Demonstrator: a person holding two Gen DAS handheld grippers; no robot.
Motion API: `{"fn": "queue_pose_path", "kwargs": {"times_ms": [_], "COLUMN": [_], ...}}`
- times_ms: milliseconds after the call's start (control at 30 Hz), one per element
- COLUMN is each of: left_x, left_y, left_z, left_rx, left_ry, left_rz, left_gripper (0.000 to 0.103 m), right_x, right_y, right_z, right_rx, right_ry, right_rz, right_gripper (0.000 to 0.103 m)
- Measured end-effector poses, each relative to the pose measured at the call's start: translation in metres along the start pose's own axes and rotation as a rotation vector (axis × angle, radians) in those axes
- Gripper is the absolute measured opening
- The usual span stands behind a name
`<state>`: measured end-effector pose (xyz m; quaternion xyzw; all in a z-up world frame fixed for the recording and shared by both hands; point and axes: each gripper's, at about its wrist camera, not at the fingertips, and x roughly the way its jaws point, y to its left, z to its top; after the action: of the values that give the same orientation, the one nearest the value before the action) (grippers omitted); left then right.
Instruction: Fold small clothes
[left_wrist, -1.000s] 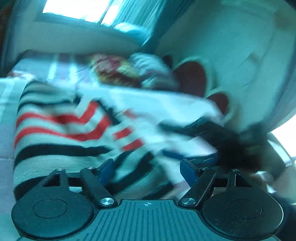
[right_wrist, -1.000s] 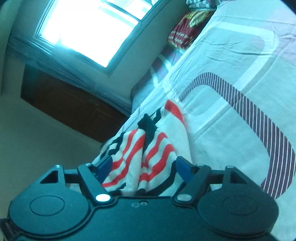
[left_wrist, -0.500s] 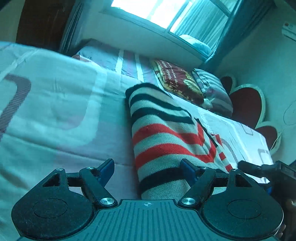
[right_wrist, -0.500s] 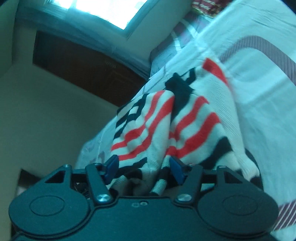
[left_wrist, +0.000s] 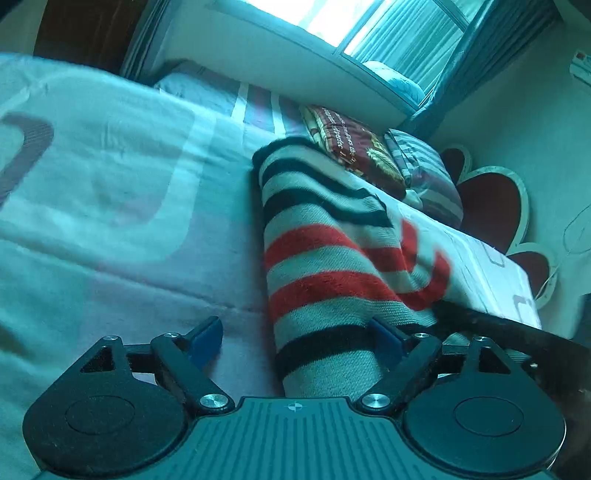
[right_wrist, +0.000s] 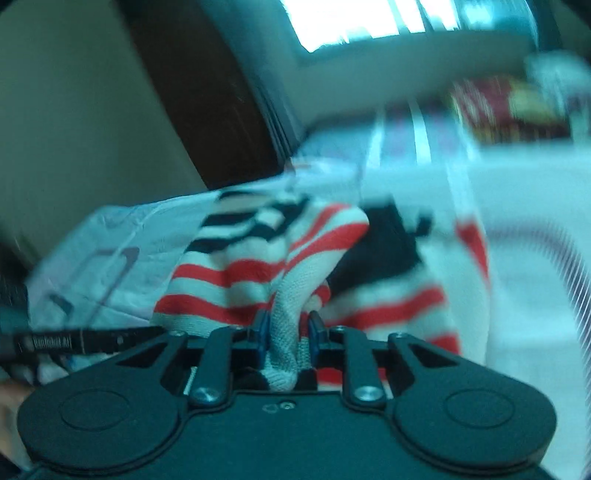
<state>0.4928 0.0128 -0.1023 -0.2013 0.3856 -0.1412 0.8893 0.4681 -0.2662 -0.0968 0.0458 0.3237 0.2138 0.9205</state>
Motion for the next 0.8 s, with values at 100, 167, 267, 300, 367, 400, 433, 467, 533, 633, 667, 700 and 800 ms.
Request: {"fn": "queue_pose_path", "kwargs": {"times_ms": [100,167,267,300,367,400,433,467,533,633,667,700,800], "left_x": [-0.005,-0.001,0.016,0.021,0.025,0.025,0.025,0.024,0.019,0.008,0.008,0.012,0.026], "left_y": [-0.02,-0.035,-0.058,-0.064,-0.069,-0.068,-0.066,-0.064,-0.062,-0.059,-0.058,-0.056,-0.052], "left_z": [0.007,0.01,0.008,0.006,0.002,0.002,0.003,0.004,0.006,0.009,0.01,0.011,0.009], "left_rx": [0.049,0.084,0.182,0.204,0.212,0.204,0.189,0.173,0.162,0.155,0.144,0.136,0.131], "left_ry": [-0.053,-0.046,0.026,0.046,0.055,0.054,0.055,0.057,0.034,-0.03,-0.033,-0.023,0.033], "left_rz": [-0.015,-0.024,0.013,0.014,0.012,0.009,0.004,0.0,-0.003,0.003,0.015,0.028,0.036], "left_gripper": [0.086,0.086,0.086,0.086,0.086,0.086,0.086,0.086,0.086,0.086,0.086,0.086,0.086], "right_x": [-0.035,-0.047,-0.034,-0.026,-0.022,-0.023,-0.024,-0.024,-0.026,-0.039,-0.041,-0.041,-0.028], "right_y": [0.012,0.002,-0.034,-0.047,-0.064,-0.064,-0.063,-0.063,-0.06,-0.051,-0.053,-0.057,-0.072], "right_z": [0.007,0.005,-0.015,-0.025,-0.04,-0.041,-0.039,-0.037,-0.033,-0.029,-0.029,-0.03,-0.043], "right_rx": [-0.074,-0.035,0.092,0.141,0.213,0.216,0.214,0.211,0.199,0.152,0.151,0.163,0.229], "right_ry": [-0.156,-0.195,-0.106,-0.058,-0.067,-0.074,-0.077,-0.079,-0.092,-0.155,-0.168,-0.166,-0.085], "right_rz": [-0.019,-0.067,-0.152,-0.173,-0.146,-0.144,-0.148,-0.151,-0.148,-0.15,-0.16,-0.17,-0.16], "right_gripper": [0.019,0.019,0.019,0.019,0.019,0.018,0.018,0.018,0.018,0.018,0.018,0.018,0.019]}}
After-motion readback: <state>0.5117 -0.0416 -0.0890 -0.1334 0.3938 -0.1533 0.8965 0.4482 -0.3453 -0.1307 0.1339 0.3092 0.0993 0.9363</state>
